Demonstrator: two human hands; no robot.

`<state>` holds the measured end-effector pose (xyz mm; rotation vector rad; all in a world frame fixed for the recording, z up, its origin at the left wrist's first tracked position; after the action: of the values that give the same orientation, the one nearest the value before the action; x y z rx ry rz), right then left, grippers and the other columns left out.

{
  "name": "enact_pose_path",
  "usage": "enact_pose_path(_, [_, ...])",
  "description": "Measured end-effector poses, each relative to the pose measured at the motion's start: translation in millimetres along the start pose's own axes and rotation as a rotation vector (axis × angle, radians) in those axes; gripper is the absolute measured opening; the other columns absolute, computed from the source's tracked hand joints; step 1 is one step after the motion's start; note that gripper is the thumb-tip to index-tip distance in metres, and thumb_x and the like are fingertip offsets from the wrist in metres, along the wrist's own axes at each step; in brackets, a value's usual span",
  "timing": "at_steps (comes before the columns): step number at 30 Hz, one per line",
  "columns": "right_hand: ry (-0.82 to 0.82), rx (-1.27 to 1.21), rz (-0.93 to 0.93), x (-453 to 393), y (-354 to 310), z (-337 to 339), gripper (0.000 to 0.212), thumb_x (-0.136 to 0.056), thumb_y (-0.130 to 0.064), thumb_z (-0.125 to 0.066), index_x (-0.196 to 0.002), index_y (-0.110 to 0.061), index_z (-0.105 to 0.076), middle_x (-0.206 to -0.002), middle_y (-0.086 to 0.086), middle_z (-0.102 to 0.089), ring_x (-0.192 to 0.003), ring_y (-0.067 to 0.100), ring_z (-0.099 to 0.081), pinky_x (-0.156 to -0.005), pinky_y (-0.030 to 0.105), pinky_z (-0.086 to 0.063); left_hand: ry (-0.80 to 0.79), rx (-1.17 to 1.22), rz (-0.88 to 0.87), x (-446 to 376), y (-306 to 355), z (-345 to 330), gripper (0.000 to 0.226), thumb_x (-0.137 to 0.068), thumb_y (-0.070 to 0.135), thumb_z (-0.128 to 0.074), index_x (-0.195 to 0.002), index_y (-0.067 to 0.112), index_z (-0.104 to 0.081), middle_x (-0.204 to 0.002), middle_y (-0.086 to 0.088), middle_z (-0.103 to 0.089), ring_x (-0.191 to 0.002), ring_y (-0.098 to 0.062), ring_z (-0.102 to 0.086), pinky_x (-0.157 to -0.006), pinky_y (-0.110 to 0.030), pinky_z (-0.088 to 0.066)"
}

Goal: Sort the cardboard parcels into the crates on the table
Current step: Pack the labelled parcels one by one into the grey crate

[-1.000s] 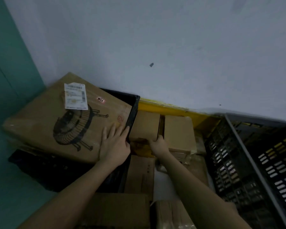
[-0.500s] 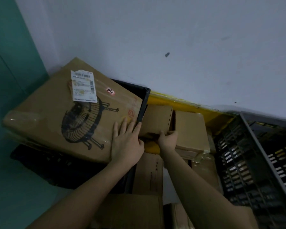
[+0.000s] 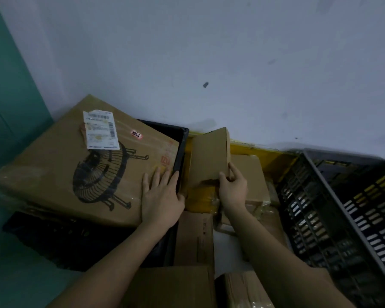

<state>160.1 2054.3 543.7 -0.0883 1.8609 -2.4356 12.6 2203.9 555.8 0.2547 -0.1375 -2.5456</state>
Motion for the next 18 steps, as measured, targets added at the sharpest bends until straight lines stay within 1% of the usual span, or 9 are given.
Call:
enact_pose_path(1, [0.016,0.023,0.029,0,-4,9,0.050,-0.096,-0.024,-0.064,-0.144,-0.029,-0.050,-0.131,-0.001,-0.063,-0.090,0.008,-0.069,-0.069,0.032,-0.063,0.001,-0.001,0.002,1,0,1,0.068,-0.096,0.049,-0.034,-0.158,0.031,-0.013,-0.166,0.004,-0.013,-0.153,-0.022,-0.003,-0.121,-0.053,0.001])
enact_pose_path(3, [0.043,0.081,0.084,0,-12,26,0.049,-0.094,-0.022,-0.066,-0.141,-0.027,-0.054,-0.127,-0.003,-0.065,-0.066,-0.003,-0.064,-0.050,0.015,-0.054,-0.005,-0.012,0.006,2,1,2,0.068,-0.096,0.049,-0.035,-0.158,0.031,-0.013,-0.166,0.004,-0.013,-0.153,-0.022,-0.004,-0.121,-0.052,0.000])
enact_pose_path(6, [0.044,0.165,0.156,0,-22,50,0.046,-0.093,-0.020,-0.068,-0.138,-0.022,-0.058,-0.126,-0.001,-0.066,-0.064,-0.008,-0.059,-0.044,0.006,-0.044,-0.010,-0.028,0.004,1,3,4,0.068,-0.096,0.050,-0.035,-0.158,0.031,-0.013,-0.166,0.006,-0.012,-0.153,-0.021,-0.004,-0.121,-0.052,0.000])
enact_pose_path(8, [0.045,0.196,0.189,3,-30,66,0.046,-0.092,-0.022,-0.069,-0.137,-0.022,-0.059,-0.124,-0.001,-0.068,-0.079,-0.003,-0.063,-0.056,0.009,-0.051,-0.018,-0.036,-0.001,0,3,4,0.067,-0.097,0.049,-0.036,-0.158,0.031,-0.014,-0.166,0.006,-0.014,-0.153,-0.021,-0.005,-0.121,-0.052,0.000])
enact_pose_path(10, [0.043,0.184,0.189,5,-33,81,0.045,-0.092,-0.024,-0.069,-0.136,-0.023,-0.060,-0.120,-0.001,-0.069,-0.090,0.008,-0.067,-0.070,0.023,-0.059,-0.034,-0.051,-0.006,0,2,3,0.067,-0.097,0.049,-0.036,-0.158,0.031,-0.014,-0.165,0.005,-0.016,-0.152,-0.022,-0.006,-0.121,-0.052,-0.001])
enact_pose_path(12, [0.038,0.171,0.181,4,-32,97,0.044,-0.091,-0.026,-0.069,-0.134,-0.026,-0.061,-0.117,-0.001,-0.070,-0.099,0.016,-0.066,-0.081,0.039,-0.061,-0.072,-0.090,-0.016,0,5,2,0.069,-0.098,0.050,-0.034,-0.159,0.028,-0.010,-0.166,0.003,-0.012,-0.152,-0.024,-0.005,-0.120,-0.055,-0.002])
enact_pose_path(15, [0.030,0.189,0.213,-2,-35,119,0.042,-0.090,-0.027,-0.070,-0.131,-0.030,-0.063,-0.111,-0.001,-0.071,-0.098,0.018,-0.066,-0.080,0.043,-0.061,-0.248,-0.157,-0.031,-5,10,2,0.078,-0.098,0.057,-0.033,-0.159,0.020,-0.001,-0.166,-0.004,-0.003,-0.151,-0.032,0.001,-0.117,-0.065,-0.001])
enact_pose_path(17, [0.034,0.194,0.278,-6,-44,134,0.042,-0.090,-0.026,-0.071,-0.132,-0.030,-0.063,-0.111,-0.001,-0.071,-0.093,0.014,-0.067,-0.075,0.039,-0.063,-0.312,-0.145,-0.011,-9,17,10,0.077,-0.098,0.060,-0.033,-0.158,0.016,-0.010,-0.166,-0.008,-0.002,-0.151,-0.033,0.003,-0.115,-0.066,-0.002])
enact_pose_path(18, [0.035,0.194,0.311,-8,-48,141,0.042,-0.090,-0.026,-0.070,-0.132,-0.030,-0.062,-0.110,-0.003,-0.071,-0.091,0.011,-0.067,-0.075,0.036,-0.063,-0.287,-0.102,-0.006,-12,25,19,0.074,-0.099,0.060,-0.033,-0.156,0.015,-0.019,-0.165,-0.009,-0.004,-0.151,-0.032,0.002,-0.116,-0.065,-0.004])
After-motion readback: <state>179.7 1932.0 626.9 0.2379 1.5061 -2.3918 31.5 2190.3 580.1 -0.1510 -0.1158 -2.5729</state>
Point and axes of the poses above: each hand's wrist, its own x-axis away from the middle knuckle, its own z-axis out of the back of the hand, y = z × x, the point moved 6 cm from there along -x, towards the middle knuckle
